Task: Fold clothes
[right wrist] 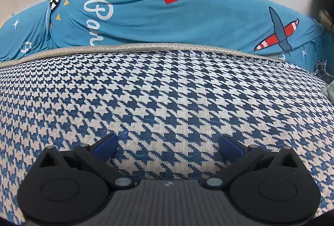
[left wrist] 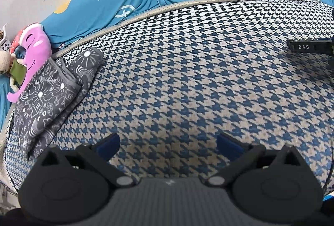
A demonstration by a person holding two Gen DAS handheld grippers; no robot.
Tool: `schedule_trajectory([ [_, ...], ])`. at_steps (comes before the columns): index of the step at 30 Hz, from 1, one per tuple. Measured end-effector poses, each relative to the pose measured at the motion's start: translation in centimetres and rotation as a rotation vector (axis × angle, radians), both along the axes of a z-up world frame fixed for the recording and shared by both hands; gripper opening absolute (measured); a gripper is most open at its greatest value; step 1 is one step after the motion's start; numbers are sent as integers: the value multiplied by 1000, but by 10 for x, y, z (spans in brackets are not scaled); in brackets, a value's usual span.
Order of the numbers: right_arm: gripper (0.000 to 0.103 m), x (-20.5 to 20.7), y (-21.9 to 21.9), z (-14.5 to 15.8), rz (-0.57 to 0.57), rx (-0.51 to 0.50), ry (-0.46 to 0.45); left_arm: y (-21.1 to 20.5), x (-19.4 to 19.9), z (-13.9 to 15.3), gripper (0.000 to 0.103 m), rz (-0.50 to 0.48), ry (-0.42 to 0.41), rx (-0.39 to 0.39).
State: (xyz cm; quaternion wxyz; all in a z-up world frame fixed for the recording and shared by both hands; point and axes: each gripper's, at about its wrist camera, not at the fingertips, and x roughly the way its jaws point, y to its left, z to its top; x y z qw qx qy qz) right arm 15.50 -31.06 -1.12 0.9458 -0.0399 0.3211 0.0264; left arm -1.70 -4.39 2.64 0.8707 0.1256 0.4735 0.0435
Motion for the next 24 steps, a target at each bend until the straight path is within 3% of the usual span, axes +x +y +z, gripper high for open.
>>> schedule_trajectory([
  [13,103,0,0,0,0,0,0,-12,-3,0,103,-53,-1,-10],
  [20,103,0,0,0,0,0,0,-16,-7,9,103,-72,-20,-52],
  [24,103,0,0,0,0,0,0,-12,-8,6,103,-72,-16,-32],
])
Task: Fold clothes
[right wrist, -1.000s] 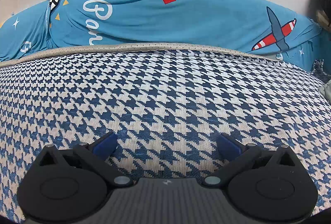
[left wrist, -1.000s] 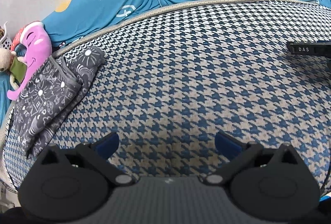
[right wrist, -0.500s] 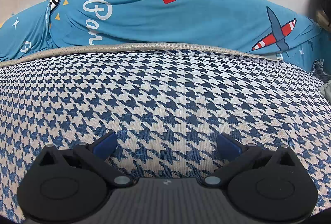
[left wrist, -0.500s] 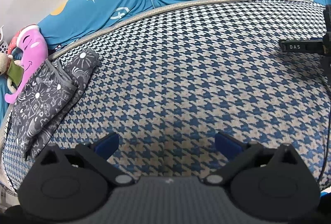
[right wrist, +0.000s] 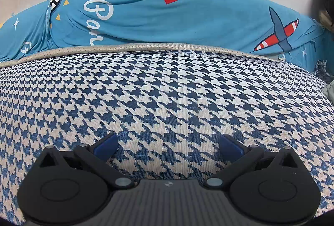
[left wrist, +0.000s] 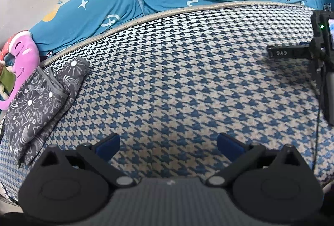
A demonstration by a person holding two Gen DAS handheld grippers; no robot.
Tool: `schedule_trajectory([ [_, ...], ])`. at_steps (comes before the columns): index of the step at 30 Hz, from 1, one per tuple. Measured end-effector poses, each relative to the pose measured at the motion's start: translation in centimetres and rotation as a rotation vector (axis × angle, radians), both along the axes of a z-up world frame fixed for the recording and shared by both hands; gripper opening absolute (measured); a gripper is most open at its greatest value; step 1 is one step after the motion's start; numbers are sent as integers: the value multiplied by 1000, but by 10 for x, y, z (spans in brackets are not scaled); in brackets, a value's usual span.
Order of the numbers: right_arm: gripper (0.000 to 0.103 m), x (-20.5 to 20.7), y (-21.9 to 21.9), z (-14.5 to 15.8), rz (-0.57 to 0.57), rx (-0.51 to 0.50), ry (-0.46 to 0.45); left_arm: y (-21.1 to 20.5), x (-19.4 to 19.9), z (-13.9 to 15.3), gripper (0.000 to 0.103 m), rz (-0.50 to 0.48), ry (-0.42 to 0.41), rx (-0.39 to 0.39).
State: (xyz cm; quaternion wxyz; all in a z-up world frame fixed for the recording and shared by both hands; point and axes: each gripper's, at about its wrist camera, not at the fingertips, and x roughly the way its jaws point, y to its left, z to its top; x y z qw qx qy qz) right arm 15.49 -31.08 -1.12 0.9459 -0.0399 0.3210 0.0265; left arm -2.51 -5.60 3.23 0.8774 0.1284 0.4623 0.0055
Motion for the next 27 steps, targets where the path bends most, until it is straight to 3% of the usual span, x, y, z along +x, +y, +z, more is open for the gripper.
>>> schedule_trajectory([
  [27,103,0,0,0,0,0,0,-11,-6,-6,103,15,45,74],
])
